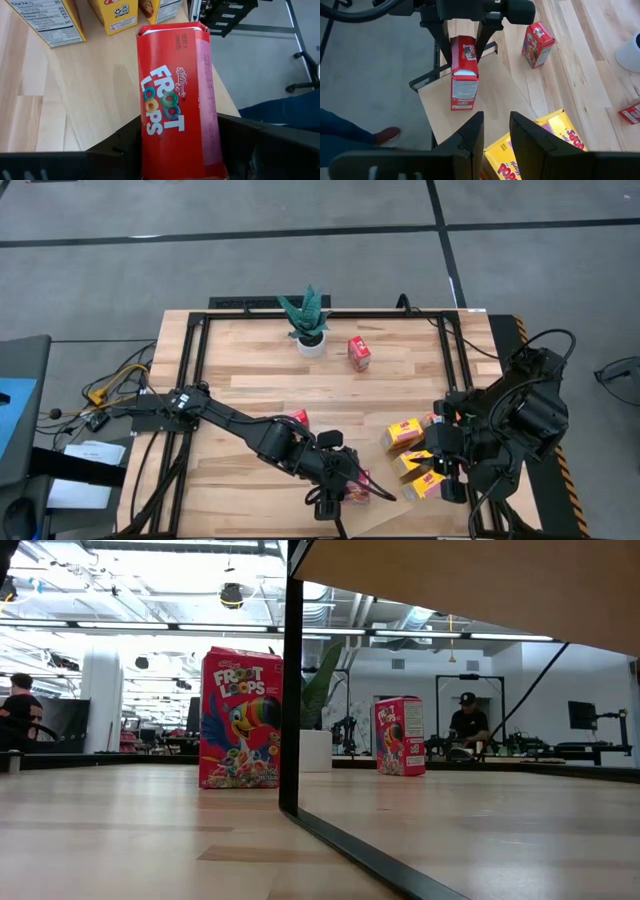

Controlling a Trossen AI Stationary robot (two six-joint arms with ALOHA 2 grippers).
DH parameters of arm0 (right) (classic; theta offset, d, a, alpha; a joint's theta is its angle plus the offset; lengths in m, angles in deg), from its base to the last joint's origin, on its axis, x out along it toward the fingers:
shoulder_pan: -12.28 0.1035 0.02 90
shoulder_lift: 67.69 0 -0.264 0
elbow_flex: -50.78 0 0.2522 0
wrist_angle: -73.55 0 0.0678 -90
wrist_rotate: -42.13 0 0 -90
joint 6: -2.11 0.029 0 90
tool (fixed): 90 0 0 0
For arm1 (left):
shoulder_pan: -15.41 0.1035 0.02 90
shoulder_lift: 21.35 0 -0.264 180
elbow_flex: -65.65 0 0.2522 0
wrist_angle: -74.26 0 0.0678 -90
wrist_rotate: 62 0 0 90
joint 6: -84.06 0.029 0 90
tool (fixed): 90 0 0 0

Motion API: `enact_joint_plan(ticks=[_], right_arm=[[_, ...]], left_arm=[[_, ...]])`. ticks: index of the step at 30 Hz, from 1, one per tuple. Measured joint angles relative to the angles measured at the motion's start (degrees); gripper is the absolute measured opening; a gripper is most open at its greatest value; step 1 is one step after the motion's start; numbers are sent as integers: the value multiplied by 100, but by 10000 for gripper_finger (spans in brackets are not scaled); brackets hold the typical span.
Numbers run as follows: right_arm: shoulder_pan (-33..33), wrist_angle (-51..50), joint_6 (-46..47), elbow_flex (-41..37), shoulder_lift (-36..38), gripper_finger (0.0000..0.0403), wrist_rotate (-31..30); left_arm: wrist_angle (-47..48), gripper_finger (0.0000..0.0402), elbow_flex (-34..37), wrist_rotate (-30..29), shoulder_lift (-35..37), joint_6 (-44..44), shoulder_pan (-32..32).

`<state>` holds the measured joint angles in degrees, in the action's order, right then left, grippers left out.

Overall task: Stack cereal on shelf
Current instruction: Put the middle red cereal box on the shelf

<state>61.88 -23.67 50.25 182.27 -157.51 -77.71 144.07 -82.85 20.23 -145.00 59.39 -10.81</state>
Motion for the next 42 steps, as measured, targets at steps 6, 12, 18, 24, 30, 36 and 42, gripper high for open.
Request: enact_joint_plan(ticks=[6,12,18,24,30,36,42], right_arm=[[0,0,0,-2,0,118,0],[-4,-4,-2,-7,-33,118,-2],[-4,-4,-2,-7,-55,118,-2],[-4,-3,-4,-7,-55,118,-2],[-4,-6,-17,-7,-55,118,-2],[-4,-17,-61,-7,-55,118,-2],[-4,-28,-79,-7,-52,118,-2]], left_arm=[[-13,178,0,0,4,10,2],[-46,178,0,-65,4,37,-22],[-50,178,0,-61,9,-207,-4],[-52,178,0,-61,13,-495,41],[-61,178,0,-46,13,-540,118],[-64,178,0,-6,11,-806,217],[-161,180,0,399,0,-690,334]])
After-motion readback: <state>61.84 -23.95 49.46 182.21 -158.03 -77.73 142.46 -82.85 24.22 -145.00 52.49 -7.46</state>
